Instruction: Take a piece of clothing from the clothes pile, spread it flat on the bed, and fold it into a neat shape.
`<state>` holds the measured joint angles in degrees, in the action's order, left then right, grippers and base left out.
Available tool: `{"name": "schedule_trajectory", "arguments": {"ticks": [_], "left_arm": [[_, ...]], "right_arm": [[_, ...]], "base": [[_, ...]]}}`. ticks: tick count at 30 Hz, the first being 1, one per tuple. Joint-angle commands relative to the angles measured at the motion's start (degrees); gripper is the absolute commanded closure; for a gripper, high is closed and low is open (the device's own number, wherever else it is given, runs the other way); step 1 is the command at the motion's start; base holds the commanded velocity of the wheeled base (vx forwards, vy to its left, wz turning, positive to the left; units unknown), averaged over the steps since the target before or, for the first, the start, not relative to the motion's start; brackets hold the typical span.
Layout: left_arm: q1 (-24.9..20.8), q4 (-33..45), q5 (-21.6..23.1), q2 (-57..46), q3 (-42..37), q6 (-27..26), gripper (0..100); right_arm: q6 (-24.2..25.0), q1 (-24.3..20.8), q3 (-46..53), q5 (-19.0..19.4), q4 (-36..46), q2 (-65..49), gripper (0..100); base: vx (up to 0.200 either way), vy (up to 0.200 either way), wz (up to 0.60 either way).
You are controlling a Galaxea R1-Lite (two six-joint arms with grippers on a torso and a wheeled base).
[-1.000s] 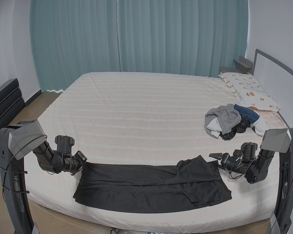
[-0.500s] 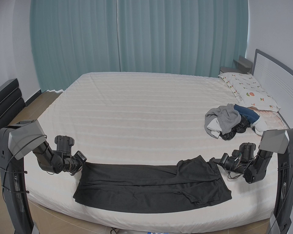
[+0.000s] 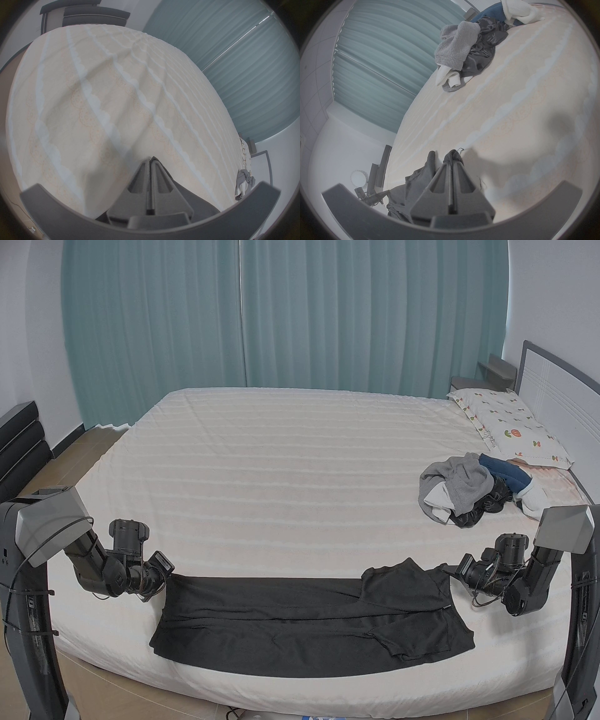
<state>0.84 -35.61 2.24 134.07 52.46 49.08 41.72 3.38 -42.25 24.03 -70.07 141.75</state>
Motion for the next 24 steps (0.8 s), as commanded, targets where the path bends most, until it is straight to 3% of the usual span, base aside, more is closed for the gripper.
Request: {"name": "schedule_trajectory", "arguments": {"ticks": [1, 8, 9, 10, 20, 24], "left_arm": [[0.04, 0.01, -0.4, 0.05, 0.01, -0.04, 100], [-0.05, 0.28, -1.01, -0.04, -0.07, -0.04, 100], [-0.05, 0.36, -1.01, -0.21, -0.25, -0.12, 0], [-0.05, 0.36, -1.01, -0.3, -0.25, -0.12, 0], [0.83, -0.16, -0.05, -0.65, -0.34, 0.58, 0], [1.62, -0.6, 1.01, -1.18, 0.89, 4.8, 0]], "right_arm": [[0.03, 0.23, 0.15, 0.05, -0.07, -0.16, 100], [-0.06, 0.49, 0.15, 0.05, 0.02, 0.1, 100], [-0.14, 0.4, 0.07, 0.05, 0.02, 0.19, 100], [-0.14, 0.4, 0.07, 0.05, 0.02, 0.19, 0], [0.38, 0.4, 2.26, 0.67, -0.86, -7.1, 0], [0.56, -2.67, 5.95, 1.72, -1.91, -12.2, 0]], "base": [[0.0, 0.0, 0.0], [0.0, 0.0, 0.0], [0.0, 0.0, 0.0], [0.0, 0.0, 0.0], [0.0, 0.0, 0.0], [0.0, 0.0, 0.0]]}}
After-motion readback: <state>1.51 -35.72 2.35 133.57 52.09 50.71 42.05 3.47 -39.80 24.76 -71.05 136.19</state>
